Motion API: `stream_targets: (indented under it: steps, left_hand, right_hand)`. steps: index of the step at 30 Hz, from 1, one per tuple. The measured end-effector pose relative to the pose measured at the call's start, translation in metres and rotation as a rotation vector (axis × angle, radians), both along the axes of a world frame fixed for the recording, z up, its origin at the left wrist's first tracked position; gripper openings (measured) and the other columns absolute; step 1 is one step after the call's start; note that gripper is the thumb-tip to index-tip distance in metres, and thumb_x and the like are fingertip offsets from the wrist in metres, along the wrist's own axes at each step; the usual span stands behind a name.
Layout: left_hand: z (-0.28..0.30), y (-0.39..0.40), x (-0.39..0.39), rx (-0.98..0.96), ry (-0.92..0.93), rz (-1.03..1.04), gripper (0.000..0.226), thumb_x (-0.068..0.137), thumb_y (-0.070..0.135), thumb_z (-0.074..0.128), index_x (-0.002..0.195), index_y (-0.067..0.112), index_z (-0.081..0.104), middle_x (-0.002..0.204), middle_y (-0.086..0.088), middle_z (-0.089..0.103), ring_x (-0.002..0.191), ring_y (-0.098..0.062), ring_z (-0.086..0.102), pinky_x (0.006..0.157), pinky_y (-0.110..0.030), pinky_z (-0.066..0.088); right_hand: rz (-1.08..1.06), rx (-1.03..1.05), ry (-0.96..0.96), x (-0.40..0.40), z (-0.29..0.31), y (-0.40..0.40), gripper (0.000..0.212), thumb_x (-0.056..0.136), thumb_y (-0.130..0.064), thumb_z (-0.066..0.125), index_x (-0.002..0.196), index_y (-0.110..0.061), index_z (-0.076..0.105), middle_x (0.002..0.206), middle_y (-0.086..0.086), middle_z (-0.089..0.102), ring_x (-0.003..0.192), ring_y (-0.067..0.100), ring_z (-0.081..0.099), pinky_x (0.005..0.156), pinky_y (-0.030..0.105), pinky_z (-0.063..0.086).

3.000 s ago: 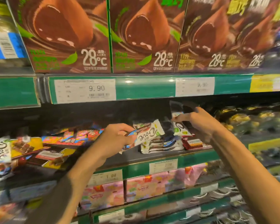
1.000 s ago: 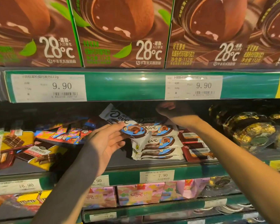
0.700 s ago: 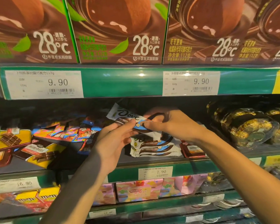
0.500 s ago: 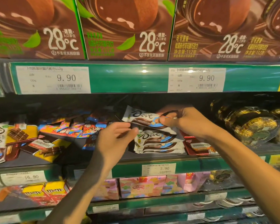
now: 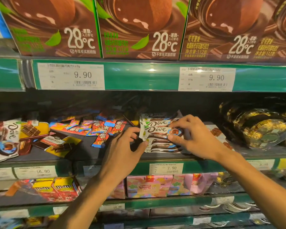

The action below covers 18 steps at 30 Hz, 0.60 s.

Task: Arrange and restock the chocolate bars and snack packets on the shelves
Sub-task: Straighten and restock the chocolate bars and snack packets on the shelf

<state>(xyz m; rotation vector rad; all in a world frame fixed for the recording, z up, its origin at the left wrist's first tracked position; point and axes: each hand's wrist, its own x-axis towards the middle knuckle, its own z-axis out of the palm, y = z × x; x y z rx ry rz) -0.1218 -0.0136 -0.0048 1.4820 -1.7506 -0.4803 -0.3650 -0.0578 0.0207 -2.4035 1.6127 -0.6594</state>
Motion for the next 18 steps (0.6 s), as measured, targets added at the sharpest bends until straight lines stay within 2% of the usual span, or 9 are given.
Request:
stream_targets:
  steps: [3,6,9,12,14,18]
  left_hand:
    - [-0.002,-0.001,-0.001,-0.01,0.013,0.0,0.029,0.086,0.043,0.069,0.11,0.033,0.056,0.103,0.024,0.059,0.094,0.012,0.053,0.07,-0.004,0.038]
    - [-0.005,-0.002,-0.002,-0.007,0.015,-0.011,0.029,0.084,0.044,0.071,0.105,0.032,0.055,0.099,0.024,0.059,0.095,0.012,0.053,0.07,-0.005,0.04]
    - [-0.005,-0.005,-0.004,-0.007,0.015,-0.02,0.038,0.085,0.044,0.07,0.116,0.034,0.051,0.104,0.021,0.061,0.096,0.004,0.057,0.076,-0.012,0.046]
    - [-0.007,-0.01,-0.005,-0.003,-0.024,-0.002,0.039,0.089,0.046,0.064,0.124,0.04,0.05,0.112,0.011,0.066,0.103,-0.008,0.061,0.086,-0.033,0.054]
    - [-0.007,-0.012,-0.005,0.012,-0.039,0.004,0.038,0.09,0.047,0.062,0.126,0.041,0.051,0.113,0.008,0.067,0.106,-0.011,0.061,0.088,-0.037,0.054]
    - [-0.006,-0.015,-0.006,0.011,-0.064,0.002,0.04,0.093,0.045,0.059,0.132,0.04,0.051,0.118,0.009,0.066,0.109,-0.011,0.06,0.089,-0.035,0.053]
  right_hand:
    - [0.011,-0.048,0.134,-0.007,-0.003,0.002,0.062,0.081,-0.071,0.04,0.129,-0.039,0.061,0.138,-0.008,0.046,0.127,0.013,0.032,0.1,0.038,0.028]
    - [0.048,-0.076,0.175,-0.011,-0.008,0.0,0.056,0.09,-0.064,0.037,0.138,-0.04,0.053,0.15,-0.009,0.039,0.139,0.011,0.027,0.106,0.038,0.021]
    - [0.073,-0.132,0.163,-0.011,-0.016,0.0,0.046,0.098,-0.054,0.042,0.141,-0.039,0.05,0.151,-0.011,0.043,0.14,0.01,0.033,0.107,0.03,0.021]
    - [0.063,-0.156,0.15,-0.007,-0.02,0.0,0.045,0.099,-0.053,0.041,0.139,-0.038,0.053,0.147,-0.009,0.049,0.136,0.01,0.04,0.105,0.027,0.023]
    - [0.05,-0.176,0.16,-0.005,-0.021,-0.001,0.043,0.099,-0.052,0.041,0.138,-0.037,0.054,0.146,-0.009,0.051,0.134,0.01,0.043,0.103,0.026,0.025]
    - [0.041,-0.199,0.179,-0.003,-0.023,0.0,0.041,0.101,-0.048,0.042,0.138,-0.035,0.055,0.145,-0.007,0.052,0.134,0.013,0.044,0.104,0.031,0.029]
